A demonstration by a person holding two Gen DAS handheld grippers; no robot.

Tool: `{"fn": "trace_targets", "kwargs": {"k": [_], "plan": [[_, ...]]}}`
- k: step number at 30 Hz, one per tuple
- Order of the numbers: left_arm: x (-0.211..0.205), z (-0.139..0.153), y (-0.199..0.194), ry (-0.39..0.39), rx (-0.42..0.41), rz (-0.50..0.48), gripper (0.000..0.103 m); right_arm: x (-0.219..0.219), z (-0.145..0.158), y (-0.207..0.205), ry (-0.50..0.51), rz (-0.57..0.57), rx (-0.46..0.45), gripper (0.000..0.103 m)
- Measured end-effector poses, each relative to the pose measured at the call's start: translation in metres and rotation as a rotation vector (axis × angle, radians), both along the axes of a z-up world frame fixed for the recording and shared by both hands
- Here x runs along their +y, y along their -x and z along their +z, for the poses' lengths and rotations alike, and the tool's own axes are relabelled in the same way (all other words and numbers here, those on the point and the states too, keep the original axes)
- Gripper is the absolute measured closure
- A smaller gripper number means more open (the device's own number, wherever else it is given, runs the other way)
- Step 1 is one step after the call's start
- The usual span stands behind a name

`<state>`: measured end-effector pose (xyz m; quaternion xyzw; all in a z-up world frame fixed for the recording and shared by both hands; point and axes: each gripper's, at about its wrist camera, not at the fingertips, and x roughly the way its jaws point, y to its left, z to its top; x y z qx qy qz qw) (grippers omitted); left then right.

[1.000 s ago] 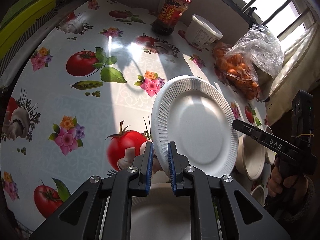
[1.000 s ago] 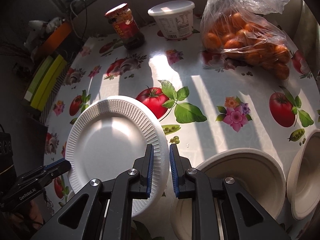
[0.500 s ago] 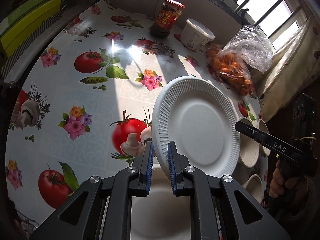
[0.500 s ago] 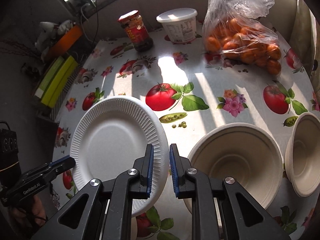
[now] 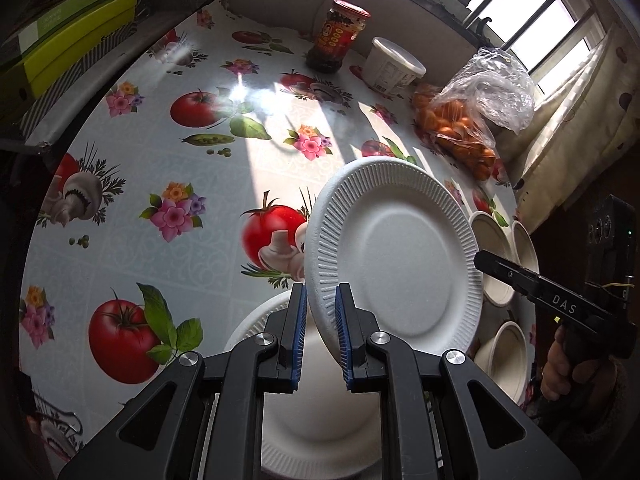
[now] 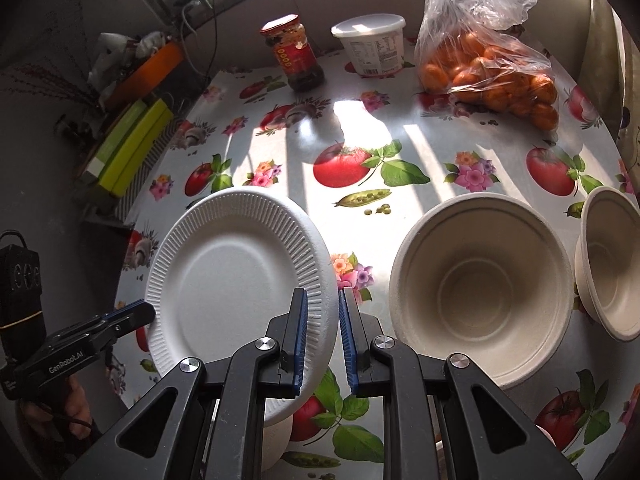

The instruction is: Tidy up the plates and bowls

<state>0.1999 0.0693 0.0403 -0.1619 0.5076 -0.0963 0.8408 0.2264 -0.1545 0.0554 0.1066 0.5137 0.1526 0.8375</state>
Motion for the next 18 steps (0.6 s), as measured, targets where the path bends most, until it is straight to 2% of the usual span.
{"fn": "trace_targets", "kwargs": {"k": [18], "plan": [[0.021,-0.019,0.042,-0.007,0.024,0.021,0.088,0.021,-0.015,0.045,-0.023,0.046,0.014,0.087]]}}
